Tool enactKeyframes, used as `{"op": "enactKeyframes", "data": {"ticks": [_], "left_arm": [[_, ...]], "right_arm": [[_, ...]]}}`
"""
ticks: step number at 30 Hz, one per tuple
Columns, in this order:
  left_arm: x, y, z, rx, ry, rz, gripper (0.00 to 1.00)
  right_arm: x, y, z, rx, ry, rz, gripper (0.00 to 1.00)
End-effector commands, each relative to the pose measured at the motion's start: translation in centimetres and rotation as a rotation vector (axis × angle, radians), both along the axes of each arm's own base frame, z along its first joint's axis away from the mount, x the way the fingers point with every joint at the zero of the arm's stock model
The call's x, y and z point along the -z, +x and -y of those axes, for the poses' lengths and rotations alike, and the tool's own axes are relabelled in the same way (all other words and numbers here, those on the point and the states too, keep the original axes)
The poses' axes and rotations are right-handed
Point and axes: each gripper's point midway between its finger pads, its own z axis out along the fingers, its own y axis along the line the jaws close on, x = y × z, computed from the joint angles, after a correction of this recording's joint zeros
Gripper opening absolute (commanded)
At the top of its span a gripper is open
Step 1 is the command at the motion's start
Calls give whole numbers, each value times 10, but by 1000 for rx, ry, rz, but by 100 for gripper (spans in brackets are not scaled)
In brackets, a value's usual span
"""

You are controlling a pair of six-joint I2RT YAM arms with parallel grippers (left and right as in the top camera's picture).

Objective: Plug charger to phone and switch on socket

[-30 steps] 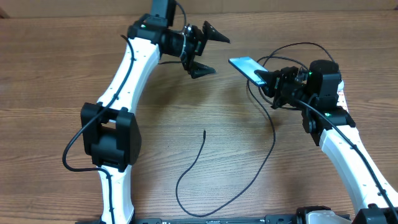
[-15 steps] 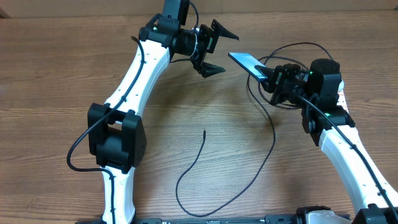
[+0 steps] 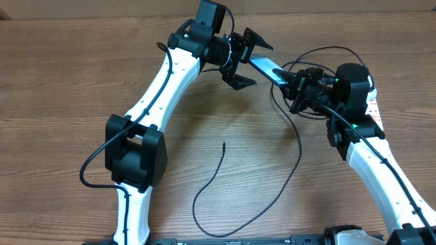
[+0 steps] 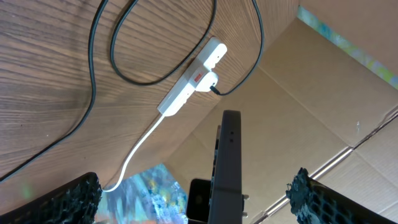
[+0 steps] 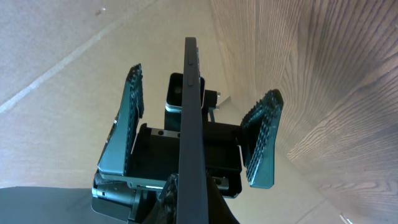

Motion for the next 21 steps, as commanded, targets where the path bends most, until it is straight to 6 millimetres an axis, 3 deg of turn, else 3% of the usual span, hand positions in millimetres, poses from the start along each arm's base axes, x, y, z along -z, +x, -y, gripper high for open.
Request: {"op": "enactKeyframes", "data": {"ticks": [1, 5, 10, 21], "left_arm": [[-7, 3, 3, -15, 4, 17, 100], [-5, 4, 4, -25, 25, 26, 100], [-4, 1, 8, -20, 29, 29, 88], [-3, -3, 15, -8, 34, 31, 81]], "right_arm": [[-15, -1, -6, -31, 18, 39, 4], [-15, -2, -9, -39, 18, 38, 4], [-15, -3, -11, -45, 19, 38, 4], [-15, -3, -11, -45, 19, 38, 4]]}}
